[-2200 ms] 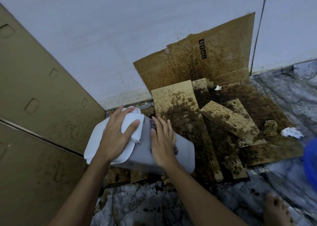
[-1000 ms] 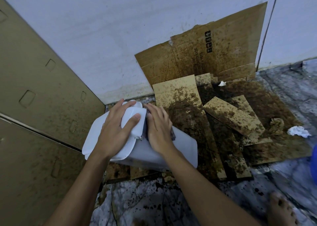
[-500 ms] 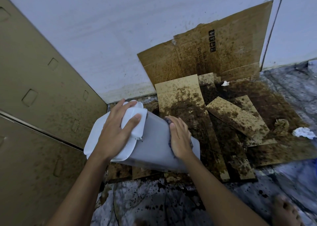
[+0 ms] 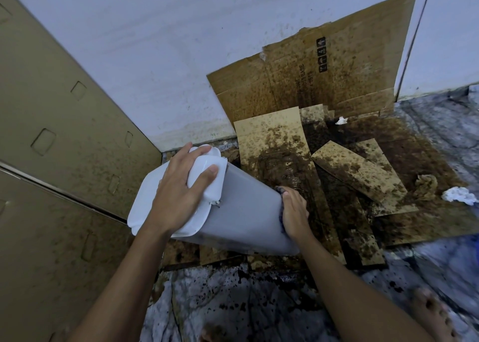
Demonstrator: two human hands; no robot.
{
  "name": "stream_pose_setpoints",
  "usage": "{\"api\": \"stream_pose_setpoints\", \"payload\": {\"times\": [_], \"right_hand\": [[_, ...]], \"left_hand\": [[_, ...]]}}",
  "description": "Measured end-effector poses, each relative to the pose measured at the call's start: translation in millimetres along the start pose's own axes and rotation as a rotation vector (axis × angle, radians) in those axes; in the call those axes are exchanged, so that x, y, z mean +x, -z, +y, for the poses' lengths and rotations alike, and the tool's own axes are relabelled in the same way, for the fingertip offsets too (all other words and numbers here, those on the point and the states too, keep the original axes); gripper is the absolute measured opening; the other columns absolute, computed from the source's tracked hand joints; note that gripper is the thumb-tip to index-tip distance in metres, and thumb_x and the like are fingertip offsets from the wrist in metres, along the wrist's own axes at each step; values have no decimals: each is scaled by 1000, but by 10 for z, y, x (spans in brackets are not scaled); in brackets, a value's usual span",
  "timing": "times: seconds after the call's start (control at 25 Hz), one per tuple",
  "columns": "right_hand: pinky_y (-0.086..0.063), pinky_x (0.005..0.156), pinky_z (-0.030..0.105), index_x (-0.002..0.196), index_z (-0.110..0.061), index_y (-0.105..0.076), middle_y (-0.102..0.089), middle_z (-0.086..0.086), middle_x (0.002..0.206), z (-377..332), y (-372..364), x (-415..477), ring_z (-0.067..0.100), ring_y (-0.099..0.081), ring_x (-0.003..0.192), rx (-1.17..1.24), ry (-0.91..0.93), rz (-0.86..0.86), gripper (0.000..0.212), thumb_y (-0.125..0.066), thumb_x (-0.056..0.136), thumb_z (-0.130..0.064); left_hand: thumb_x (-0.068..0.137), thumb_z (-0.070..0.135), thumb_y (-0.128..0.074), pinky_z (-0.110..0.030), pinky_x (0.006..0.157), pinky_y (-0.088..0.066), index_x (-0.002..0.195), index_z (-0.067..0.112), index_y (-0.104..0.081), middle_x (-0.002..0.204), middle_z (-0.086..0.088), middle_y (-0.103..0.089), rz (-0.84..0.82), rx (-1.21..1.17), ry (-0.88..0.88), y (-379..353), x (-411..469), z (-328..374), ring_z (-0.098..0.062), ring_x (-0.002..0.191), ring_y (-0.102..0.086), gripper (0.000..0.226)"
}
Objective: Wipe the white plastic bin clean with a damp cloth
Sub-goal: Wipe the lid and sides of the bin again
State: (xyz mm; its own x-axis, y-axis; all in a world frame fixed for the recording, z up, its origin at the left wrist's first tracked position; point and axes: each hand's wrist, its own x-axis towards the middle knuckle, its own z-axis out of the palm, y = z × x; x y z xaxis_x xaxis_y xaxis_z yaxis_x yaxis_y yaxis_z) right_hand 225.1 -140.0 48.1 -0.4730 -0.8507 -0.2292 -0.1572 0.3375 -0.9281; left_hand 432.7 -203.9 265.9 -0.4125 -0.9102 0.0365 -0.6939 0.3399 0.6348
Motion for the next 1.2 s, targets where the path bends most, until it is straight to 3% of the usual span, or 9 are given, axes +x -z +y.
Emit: {"api": "stream_pose_setpoints", "payload": {"times": [0.12,0.24,0.4,0.52,0.64,0.8,1.0,1.2], "right_hand": [[-20,117,47,122,-47,-47,-44,-8,146,51,-13,-46,15,-26,143,34,5,21,37,-16,103,-44],[-12,122,51,143,-39,-44,-33,-12,159,168,-76,-167,11,-13,151,81,-25,63,55,-15,98,-51],[-1,124,41,156,-38,-29,-16,-20,165,317,-194,-431,3,4,153,146,-18,109,62,-15,99,-57],[3,122,34,155,-42,-25,-9,-25,162,360,-311,-629,1,12,152,168,5,158,63,-14,97,-65],[3,121,32,150,-48,-25,-7,-30,161,353,-401,-746,0,16,151,208,-2,203,50,-19,101,-57],[2,125,38,148,-49,-27,-5,-40,155,295,-428,-782,-1,16,151,252,-10,239,51,-19,99,-62],[-2,126,49,144,-55,-29,-7,-45,152,145,-453,-800,-2,14,151,226,4,259,41,-22,103,-52],[-7,126,51,146,-57,-27,-12,-37,160,-335,-549,-929,-2,9,153,207,146,258,42,-22,104,-49]], "left_hand": [[85,81,-37,-61,120,-20,136,65,-41,160,29,-21,4,-3,-1,-7,12,4,0,149,-20,53],[85,81,-37,-61,119,-21,136,65,-41,160,29,-21,6,1,2,-29,17,20,0,150,-20,53],[85,80,-38,-60,120,-21,136,64,-41,160,30,-20,-1,0,17,-51,35,53,-1,150,-20,54],[85,80,-39,-60,119,-21,135,64,-42,160,29,-21,-3,-1,23,-64,52,75,-3,149,-22,53],[85,79,-39,-62,119,-21,134,65,-41,161,27,-21,-6,15,25,-84,63,100,-5,150,-22,51],[85,79,-39,-63,119,-20,132,67,-41,161,26,-21,1,16,26,-96,79,117,-7,150,-23,49],[86,78,-38,-63,118,-21,133,65,-40,161,23,-23,11,33,22,-147,125,163,-9,150,-24,50],[84,79,-37,-62,118,-21,133,64,-41,162,22,-23,17,38,22,-155,134,158,-10,150,-23,51]]}}
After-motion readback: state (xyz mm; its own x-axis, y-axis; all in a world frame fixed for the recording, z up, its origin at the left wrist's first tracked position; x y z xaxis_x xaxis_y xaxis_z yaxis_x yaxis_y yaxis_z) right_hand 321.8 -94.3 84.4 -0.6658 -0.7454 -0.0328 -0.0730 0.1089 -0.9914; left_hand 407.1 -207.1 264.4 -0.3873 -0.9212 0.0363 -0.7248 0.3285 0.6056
